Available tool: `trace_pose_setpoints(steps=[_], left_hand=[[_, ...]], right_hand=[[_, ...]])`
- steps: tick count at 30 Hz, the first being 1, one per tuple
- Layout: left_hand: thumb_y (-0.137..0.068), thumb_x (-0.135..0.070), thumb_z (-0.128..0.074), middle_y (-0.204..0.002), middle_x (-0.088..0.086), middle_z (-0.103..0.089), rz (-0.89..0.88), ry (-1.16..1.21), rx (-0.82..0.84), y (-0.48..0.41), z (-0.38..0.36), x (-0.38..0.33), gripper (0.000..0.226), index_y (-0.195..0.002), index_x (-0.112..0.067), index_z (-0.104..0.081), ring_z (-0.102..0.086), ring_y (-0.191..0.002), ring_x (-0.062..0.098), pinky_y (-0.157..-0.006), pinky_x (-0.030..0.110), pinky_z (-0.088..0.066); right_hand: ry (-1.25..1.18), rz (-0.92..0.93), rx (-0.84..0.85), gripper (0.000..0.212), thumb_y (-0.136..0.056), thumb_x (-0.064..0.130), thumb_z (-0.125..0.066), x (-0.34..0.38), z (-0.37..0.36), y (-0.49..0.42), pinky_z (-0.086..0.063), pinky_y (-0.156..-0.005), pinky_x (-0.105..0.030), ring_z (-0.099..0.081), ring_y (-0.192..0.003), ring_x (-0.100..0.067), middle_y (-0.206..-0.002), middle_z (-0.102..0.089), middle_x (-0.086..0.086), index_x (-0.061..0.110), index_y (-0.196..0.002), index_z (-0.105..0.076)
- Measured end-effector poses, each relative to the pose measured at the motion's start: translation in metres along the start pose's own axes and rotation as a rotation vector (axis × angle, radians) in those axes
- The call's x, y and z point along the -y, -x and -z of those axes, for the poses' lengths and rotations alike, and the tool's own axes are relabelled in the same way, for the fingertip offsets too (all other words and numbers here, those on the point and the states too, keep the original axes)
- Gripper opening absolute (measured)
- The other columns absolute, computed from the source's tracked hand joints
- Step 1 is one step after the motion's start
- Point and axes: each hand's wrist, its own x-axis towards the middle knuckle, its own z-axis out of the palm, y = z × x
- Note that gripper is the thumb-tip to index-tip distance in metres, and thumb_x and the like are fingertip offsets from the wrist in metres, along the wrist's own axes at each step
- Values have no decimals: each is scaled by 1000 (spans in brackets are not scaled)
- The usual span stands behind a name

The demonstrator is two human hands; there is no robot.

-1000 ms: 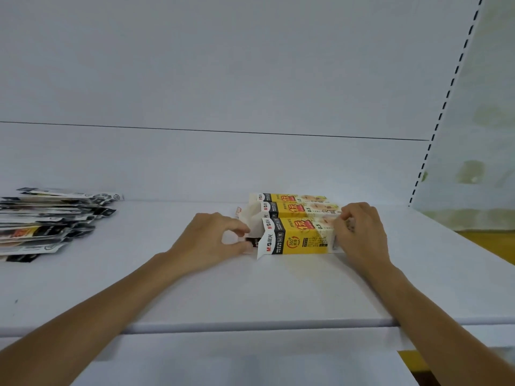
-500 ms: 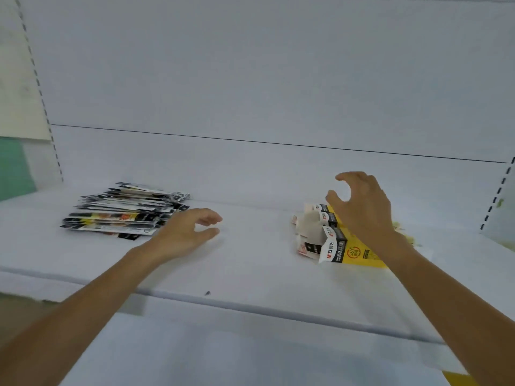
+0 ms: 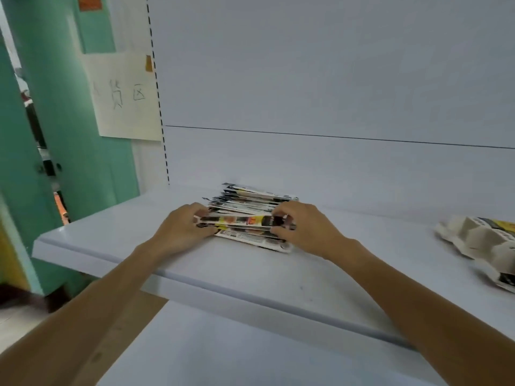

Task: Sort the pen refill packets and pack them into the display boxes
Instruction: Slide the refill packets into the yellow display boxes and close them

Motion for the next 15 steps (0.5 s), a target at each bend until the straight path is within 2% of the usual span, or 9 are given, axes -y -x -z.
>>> trace_pose_setpoints(steps=[3,6,8,10,12,14,15], left_hand=[[-80,-29,-71,-120,3,-52,-41,22,38,-14,4,12,47,-122,-19,-53,-51,-99,14,-82,24,-37],[-77,-34,-73,-120,3,-49,-73,12,71,-25,4,20,49,-120,-22,-54,-51,-103,16,-85,25,-38],[-74,-35,-76,-121,4,-49,-110,8,-31,-29,3,24,48,-116,-22,-57,-47,-112,21,-91,26,-35],[-72,-35,-77,-121,5,-46,-131,19,-188,-30,4,20,48,-114,-20,-58,-43,-116,22,-93,26,-32],[-74,-32,-75,-114,2,-48,-159,87,-298,-29,7,11,42,-108,-17,-57,-49,-107,20,-85,22,-37],[-76,-29,-73,-103,-3,-51,-194,190,-326,-27,9,-3,32,-100,-15,-56,-52,-92,15,-70,16,-37],[-77,-29,-72,-102,-4,-52,-215,209,-326,-26,10,-8,31,-99,-15,-56,-51,-90,14,-69,15,-36]], right_hand=[[183,13,39,27,-90,40,-55,9,-14,-12,-41,-78,-27,-49,-99,-10,-106,-53,7,25,-112,-59],[228,-14,77,28,-92,39,-51,7,-10,-11,-43,-80,-27,-50,-103,-12,-107,-58,7,25,-113,-63],[247,-30,12,28,-95,33,-48,5,-5,-9,-45,-80,-30,-54,-97,-15,-103,-64,3,16,-104,-69],[261,-50,-126,31,-95,26,-47,2,-1,-8,-46,-77,-37,-56,-84,-20,-89,-67,-5,6,-85,-68],[201,-72,-234,30,-94,22,-48,3,1,-8,-46,-72,-41,-56,-77,-23,-80,-66,-8,2,-79,-65],[157,-69,-277,28,-94,21,-48,8,1,-10,-48,-68,-42,-58,-71,-23,-78,-66,-8,3,-82,-66],[151,-61,-288,27,-95,20,-48,12,1,-11,-48,-67,-41,-58,-69,-23,-77,-67,-8,3,-84,-66]])
